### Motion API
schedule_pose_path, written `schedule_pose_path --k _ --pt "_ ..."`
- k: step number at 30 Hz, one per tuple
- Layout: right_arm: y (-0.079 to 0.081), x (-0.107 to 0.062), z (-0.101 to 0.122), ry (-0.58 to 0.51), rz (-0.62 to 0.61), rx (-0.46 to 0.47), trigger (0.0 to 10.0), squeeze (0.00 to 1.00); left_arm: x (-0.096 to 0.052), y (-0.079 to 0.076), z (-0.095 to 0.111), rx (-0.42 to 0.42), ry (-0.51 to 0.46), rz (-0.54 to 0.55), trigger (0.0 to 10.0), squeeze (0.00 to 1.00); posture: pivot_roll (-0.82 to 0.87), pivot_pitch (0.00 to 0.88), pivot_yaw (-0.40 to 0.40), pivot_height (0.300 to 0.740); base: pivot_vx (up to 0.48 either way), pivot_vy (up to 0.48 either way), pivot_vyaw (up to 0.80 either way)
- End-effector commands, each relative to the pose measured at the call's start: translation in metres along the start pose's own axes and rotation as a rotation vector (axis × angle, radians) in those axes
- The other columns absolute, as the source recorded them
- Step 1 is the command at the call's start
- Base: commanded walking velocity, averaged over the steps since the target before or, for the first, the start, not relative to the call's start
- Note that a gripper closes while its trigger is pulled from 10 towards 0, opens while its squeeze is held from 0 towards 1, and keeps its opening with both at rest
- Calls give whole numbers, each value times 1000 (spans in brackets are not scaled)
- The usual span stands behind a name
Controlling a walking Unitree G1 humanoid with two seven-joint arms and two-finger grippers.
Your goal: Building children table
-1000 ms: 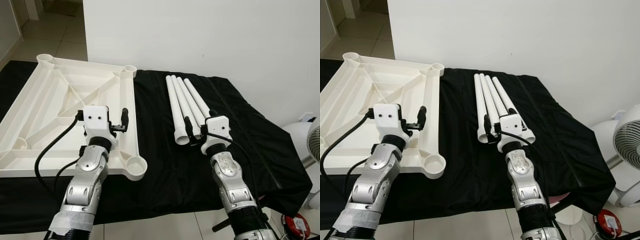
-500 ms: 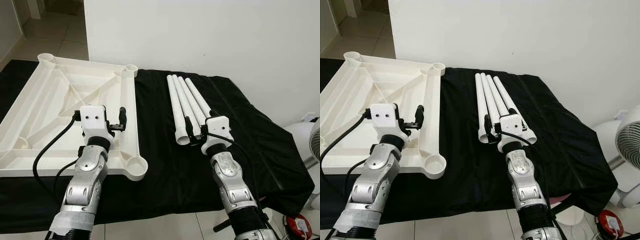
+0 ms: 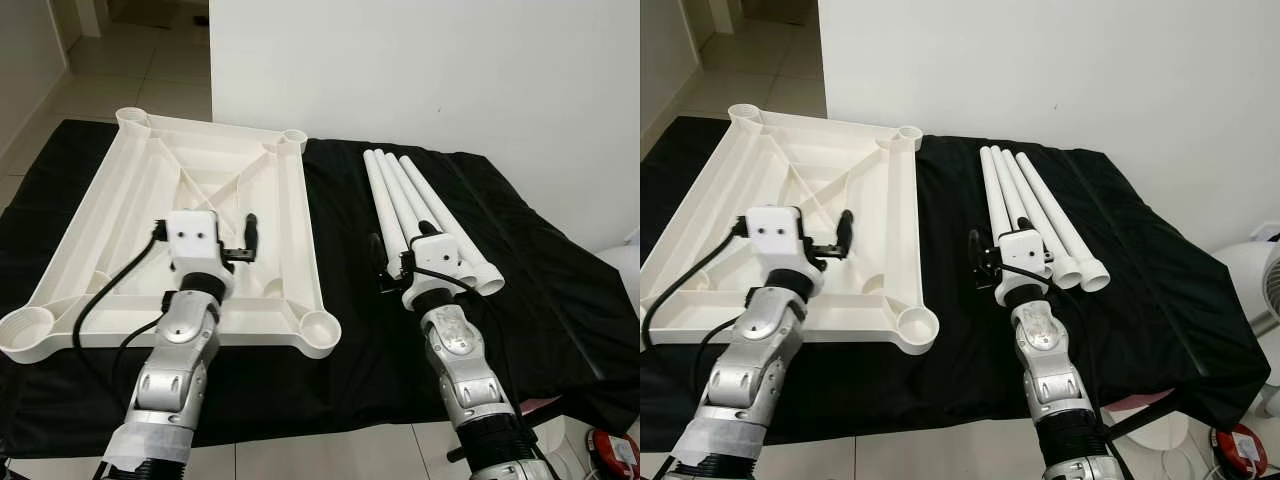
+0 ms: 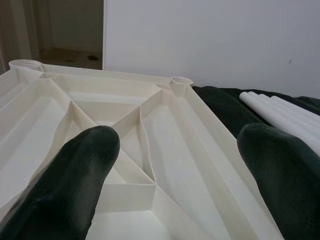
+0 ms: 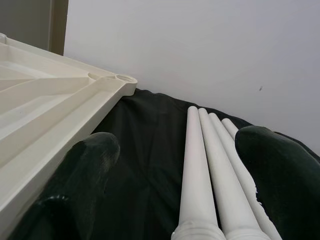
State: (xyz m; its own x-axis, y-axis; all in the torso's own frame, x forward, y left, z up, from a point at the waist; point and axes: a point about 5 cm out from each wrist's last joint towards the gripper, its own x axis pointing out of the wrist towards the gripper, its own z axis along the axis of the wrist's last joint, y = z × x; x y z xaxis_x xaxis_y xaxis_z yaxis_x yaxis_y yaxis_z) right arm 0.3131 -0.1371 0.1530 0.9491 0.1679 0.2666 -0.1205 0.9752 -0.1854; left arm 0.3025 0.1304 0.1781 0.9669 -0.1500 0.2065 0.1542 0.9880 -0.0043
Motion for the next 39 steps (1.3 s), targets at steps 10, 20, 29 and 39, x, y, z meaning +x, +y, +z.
schedule_pose_path --k 10,20,29,39 --pt "-8 -1 -3 14 -28 -19 10000 0 0 -12 1 5 -18 -64 10000 0 18 0 -119 740 0 -31 0" --pt "-7 0 -3 13 -22 -18 10000 0 0 -12 0 0 -12 -57 10000 0 23 0 -122 740 0 -463 0" --pt "-6 -1 -4 14 -22 -16 10000 0 1 -10 -2 12 3 -8 10000 0 21 0 -118 740 0 0 0" --pt "-6 -1 -4 16 -25 -14 10000 0 2 -11 -2 19 -2 -10 10000 0 20 0 -114 740 0 0 0"
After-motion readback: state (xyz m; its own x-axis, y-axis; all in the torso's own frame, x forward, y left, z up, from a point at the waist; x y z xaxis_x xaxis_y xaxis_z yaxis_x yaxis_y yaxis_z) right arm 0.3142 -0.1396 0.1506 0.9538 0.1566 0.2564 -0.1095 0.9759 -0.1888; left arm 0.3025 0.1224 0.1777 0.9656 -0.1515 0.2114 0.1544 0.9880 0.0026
